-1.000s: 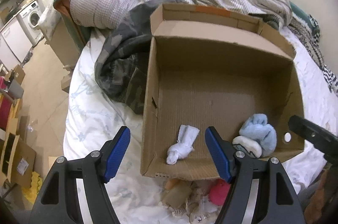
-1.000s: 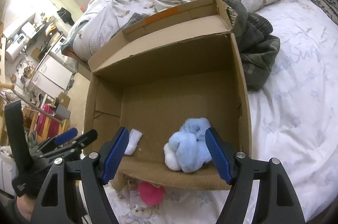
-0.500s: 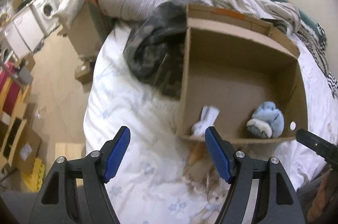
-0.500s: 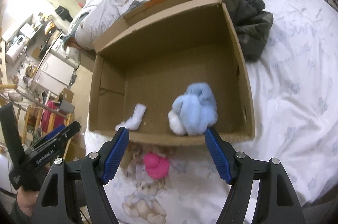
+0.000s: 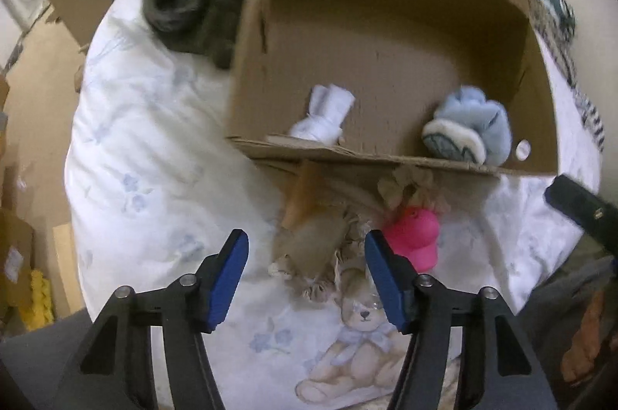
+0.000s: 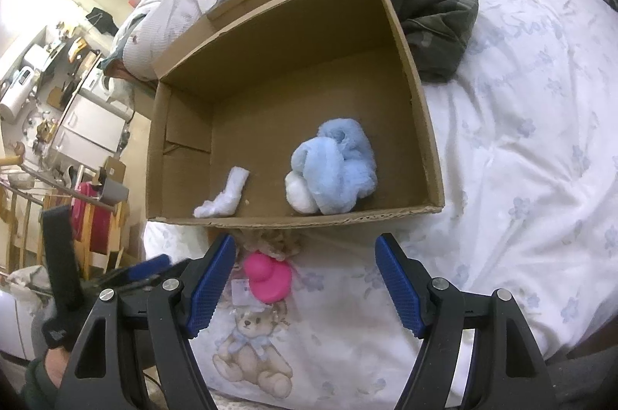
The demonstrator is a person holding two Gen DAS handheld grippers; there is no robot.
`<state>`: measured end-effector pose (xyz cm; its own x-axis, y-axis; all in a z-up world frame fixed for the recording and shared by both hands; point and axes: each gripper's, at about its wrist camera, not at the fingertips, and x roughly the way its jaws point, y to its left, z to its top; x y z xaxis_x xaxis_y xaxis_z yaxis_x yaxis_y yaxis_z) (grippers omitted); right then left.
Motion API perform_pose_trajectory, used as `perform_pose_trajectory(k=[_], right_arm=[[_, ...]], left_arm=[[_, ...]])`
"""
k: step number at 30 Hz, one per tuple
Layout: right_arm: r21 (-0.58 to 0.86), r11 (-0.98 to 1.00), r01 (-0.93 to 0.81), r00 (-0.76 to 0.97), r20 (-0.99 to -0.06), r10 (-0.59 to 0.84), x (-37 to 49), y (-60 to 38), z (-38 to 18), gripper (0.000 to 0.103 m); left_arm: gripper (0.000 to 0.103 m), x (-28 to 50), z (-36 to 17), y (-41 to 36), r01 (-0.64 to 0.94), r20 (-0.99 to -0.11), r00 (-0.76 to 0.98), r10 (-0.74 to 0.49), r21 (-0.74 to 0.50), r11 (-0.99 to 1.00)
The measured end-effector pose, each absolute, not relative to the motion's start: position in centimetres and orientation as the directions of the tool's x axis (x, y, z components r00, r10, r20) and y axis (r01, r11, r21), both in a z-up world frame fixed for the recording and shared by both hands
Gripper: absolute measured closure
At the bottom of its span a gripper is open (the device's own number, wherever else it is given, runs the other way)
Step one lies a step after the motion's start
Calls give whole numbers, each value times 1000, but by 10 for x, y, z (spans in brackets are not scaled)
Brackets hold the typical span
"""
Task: Organize soft objects
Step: 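Withdraw both tools from the box back toward the remaining items, then grasp the pink rubber duck with the right tool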
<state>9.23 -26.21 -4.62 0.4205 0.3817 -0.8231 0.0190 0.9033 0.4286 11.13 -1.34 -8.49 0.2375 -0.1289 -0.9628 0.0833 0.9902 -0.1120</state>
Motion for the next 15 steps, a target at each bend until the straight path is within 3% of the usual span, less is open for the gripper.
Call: perform_pose_trajectory(k=[3, 5, 7, 15], right_arm=[[428, 903, 23, 416, -826, 381, 93, -263, -48, 24], [429, 903, 23, 416, -825, 382, 93, -262, -47, 24], [430, 903, 23, 417, -825, 382, 93, -263, -47, 24], [449, 893, 15, 394, -824, 408, 94, -260, -52, 24]], left_arm=[[47, 115, -95, -22, 108, -970, 218, -109, -87, 990], [82, 116, -102, -25, 120, -975, 187, -116, -95, 988], [94, 114, -103, -27, 130, -978, 174, -113, -91, 987], [97, 87, -39, -14, 154, -943, 274, -187, -149, 977]])
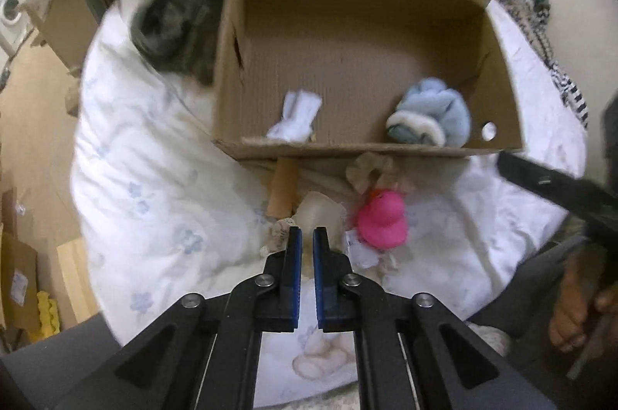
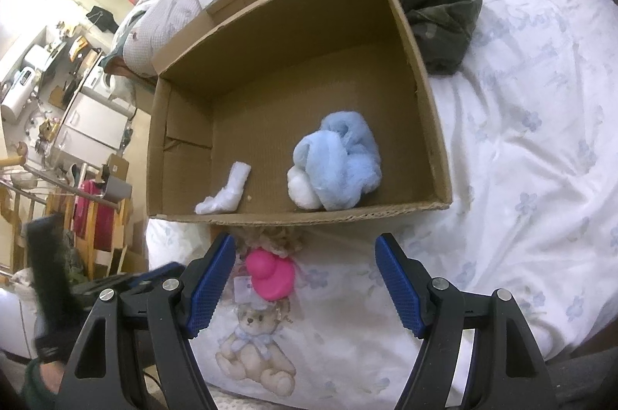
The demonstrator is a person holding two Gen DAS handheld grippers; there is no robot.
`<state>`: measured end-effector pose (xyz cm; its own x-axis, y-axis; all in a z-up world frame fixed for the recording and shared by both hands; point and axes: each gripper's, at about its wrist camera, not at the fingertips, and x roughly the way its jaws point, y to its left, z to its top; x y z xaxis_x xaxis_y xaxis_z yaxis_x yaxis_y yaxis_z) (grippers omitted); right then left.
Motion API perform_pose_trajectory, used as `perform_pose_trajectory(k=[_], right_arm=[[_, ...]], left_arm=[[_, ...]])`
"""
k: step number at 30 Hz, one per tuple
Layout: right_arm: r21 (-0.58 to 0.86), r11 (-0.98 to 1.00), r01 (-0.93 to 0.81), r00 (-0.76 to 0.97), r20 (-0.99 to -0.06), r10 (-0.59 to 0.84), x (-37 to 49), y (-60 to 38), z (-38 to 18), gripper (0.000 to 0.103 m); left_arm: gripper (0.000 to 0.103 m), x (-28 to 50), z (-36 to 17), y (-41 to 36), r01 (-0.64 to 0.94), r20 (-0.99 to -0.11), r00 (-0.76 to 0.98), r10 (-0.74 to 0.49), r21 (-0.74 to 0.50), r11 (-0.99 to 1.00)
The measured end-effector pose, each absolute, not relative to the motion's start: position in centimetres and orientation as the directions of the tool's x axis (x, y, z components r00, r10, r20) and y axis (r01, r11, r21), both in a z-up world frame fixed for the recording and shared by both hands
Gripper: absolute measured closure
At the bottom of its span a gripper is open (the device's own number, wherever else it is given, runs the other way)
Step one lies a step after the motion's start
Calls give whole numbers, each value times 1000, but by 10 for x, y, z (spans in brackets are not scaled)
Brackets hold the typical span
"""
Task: Organize soft objects
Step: 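Grasp the pink rubber duck with the right tool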
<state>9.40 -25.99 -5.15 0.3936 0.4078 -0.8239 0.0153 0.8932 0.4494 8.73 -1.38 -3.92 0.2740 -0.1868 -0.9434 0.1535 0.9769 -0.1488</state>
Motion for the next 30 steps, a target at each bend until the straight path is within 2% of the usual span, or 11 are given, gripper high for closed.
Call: perform_pose_trajectory(k=[8, 18, 20, 21, 30], right_arm=[[531, 847, 17, 271, -818, 507, 99, -239, -77, 24], [467, 883, -39, 117, -876, 468, 119, -177, -125, 27], [460, 887, -37, 99, -882, 461, 120, -170, -134, 44], [451, 891, -42, 89, -887, 453, 120, -168, -137, 56], [466, 883, -62, 126, -874, 470, 99, -181, -119, 59]], left_arm=[[97, 70, -12, 9, 75, -913, 371, -169, -152, 985], [97, 75, -18, 12, 63, -913, 372, -169, -157, 986], [97, 75, -18, 12, 59, -913, 373, -166, -156, 986], [97, 75, -18, 13, 57, -913, 374, -164, -154, 986], [97, 74, -19, 14, 41, -914, 377, -152, -147, 988]])
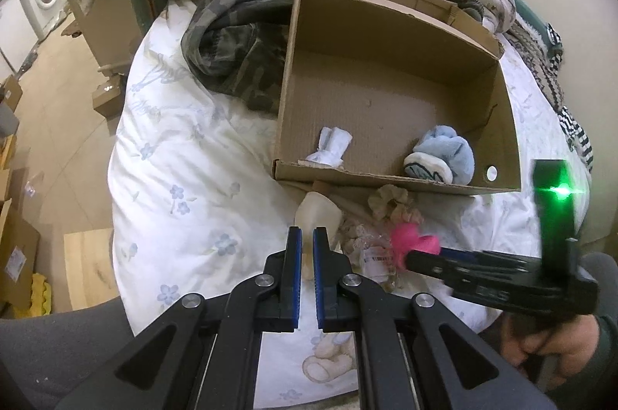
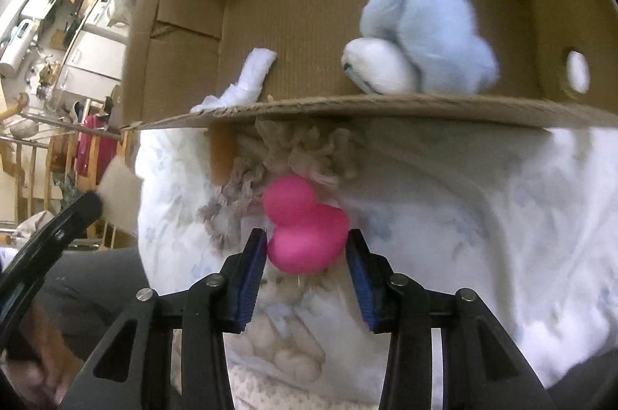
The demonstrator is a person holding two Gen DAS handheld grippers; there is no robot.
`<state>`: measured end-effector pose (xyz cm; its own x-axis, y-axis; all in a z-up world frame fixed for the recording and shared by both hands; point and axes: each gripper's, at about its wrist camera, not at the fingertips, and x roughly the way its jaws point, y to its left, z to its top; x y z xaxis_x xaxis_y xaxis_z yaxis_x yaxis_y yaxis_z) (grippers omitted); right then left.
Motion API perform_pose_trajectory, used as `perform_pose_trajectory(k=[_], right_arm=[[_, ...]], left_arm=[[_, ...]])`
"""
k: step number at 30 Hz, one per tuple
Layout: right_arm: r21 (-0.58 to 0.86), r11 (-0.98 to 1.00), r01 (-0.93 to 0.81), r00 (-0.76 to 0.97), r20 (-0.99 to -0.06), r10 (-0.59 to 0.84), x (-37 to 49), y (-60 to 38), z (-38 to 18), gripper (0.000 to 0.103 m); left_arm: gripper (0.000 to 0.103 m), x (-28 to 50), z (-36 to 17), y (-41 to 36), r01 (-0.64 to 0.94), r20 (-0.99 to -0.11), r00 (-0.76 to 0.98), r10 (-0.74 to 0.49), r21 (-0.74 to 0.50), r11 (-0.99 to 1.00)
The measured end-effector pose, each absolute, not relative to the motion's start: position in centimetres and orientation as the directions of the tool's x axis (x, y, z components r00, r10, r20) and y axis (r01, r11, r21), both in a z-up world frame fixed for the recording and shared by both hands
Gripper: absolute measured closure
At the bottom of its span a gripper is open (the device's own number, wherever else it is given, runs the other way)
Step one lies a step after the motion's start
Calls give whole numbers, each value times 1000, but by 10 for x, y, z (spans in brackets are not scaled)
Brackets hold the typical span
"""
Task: Organize soft objects
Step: 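Grasp the pink rubber duck with the right tool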
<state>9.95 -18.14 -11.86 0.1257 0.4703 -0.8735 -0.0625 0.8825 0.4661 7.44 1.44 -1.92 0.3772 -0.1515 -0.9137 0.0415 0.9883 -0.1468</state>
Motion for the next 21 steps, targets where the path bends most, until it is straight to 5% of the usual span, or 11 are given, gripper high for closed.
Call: perform_pose_trajectory(k=[2, 6, 9, 14, 17, 21], right_arm=[[479, 875, -73, 139, -864, 484, 89, -185, -110, 79], [456, 887, -73, 160, -872, 462, 83, -192, -104, 80], [439, 897, -60, 157, -883, 443, 84, -193, -109, 95], [443, 896, -31, 162, -882, 442, 88, -203, -109, 96], [465, 885, 23, 192, -871, 453, 89, -219, -108, 89], [389, 920, 51, 221, -902, 370, 91, -225, -109, 35]], left_arm=[[97, 74, -21, 12, 46, -916, 372, -151, -144, 989], [97, 74, -21, 7, 58, -916, 371, -150, -138, 989], [97, 74, -22, 5, 64, -917, 375, -138, -123, 990], [97, 73, -24, 11, 47, -920, 371, -127, -117, 992], [97, 72, -24, 15, 31, -921, 368, -130, -128, 991], [97, 73, -24, 15, 30, -920, 368, -133, -132, 991]])
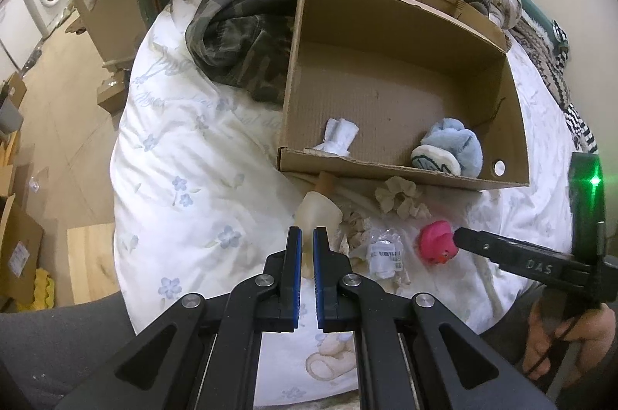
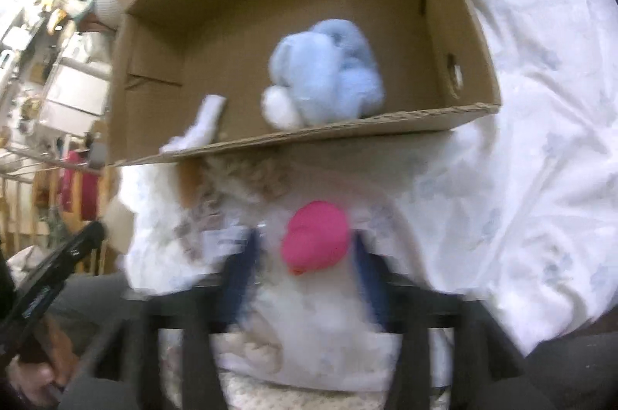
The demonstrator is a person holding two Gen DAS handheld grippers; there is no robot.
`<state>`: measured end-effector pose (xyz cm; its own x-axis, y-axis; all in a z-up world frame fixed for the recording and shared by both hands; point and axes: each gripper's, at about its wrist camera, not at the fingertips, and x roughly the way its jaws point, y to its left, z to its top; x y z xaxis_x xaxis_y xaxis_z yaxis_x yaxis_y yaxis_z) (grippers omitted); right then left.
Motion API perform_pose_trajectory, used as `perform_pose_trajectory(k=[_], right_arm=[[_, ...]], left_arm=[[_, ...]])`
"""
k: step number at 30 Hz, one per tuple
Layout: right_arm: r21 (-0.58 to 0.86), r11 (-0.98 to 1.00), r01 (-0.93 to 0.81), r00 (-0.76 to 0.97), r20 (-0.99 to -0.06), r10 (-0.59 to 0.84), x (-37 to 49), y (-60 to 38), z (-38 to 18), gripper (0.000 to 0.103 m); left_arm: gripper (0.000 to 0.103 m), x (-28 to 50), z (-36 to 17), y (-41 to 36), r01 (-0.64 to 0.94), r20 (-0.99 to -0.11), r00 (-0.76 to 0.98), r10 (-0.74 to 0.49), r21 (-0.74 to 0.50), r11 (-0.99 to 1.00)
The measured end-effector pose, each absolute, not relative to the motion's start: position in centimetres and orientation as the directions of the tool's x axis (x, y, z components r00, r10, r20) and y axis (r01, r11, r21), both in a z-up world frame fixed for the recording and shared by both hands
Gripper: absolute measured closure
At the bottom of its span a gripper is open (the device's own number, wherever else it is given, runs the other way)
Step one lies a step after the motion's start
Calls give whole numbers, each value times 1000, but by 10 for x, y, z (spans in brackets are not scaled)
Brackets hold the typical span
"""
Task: Organize soft objects
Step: 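Grasp the pink rubber duck with the right tool, then lift the pink duck into the box beside the plush and open the right tool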
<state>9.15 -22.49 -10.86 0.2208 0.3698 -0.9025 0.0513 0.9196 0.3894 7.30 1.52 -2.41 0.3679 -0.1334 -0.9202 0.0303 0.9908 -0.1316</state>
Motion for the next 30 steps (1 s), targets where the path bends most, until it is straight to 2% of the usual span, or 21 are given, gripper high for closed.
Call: perform_pose_trajectory(k=[4, 7, 8, 9, 15, 22, 30], right_arm=[[405, 913, 50, 171, -904, 392, 100, -218, -124, 35], [365, 930, 37, 138, -924, 357, 105, -210, -137, 37], [352, 936, 29, 127, -930, 346, 106, -208, -140, 42], [340, 940, 23, 116, -935, 335, 107, -206, -143, 56], [370, 929, -3, 164, -916, 366, 97, -207, -125, 57], [456, 888, -64, 247, -855, 457, 77, -211, -69, 57], [474, 864, -173, 394, -770, 501, 79, -240, -6, 57]], left_arm=[[97, 74, -25, 12, 36, -921, 366, -137, -133, 991], [97, 74, -25, 11, 40, -920, 368, -133, -128, 991], [97, 74, -25, 11, 39, -920, 368, -133, -128, 991], [97, 74, -24, 12, 37, -920, 369, -134, -130, 991], [97, 72, -18, 13, 29, -910, 393, -134, -134, 991], [97, 72, 12, 13, 35, -869, 478, -128, -127, 991], [97, 94, 46, 1, 67, -820, 557, -134, -116, 991]])
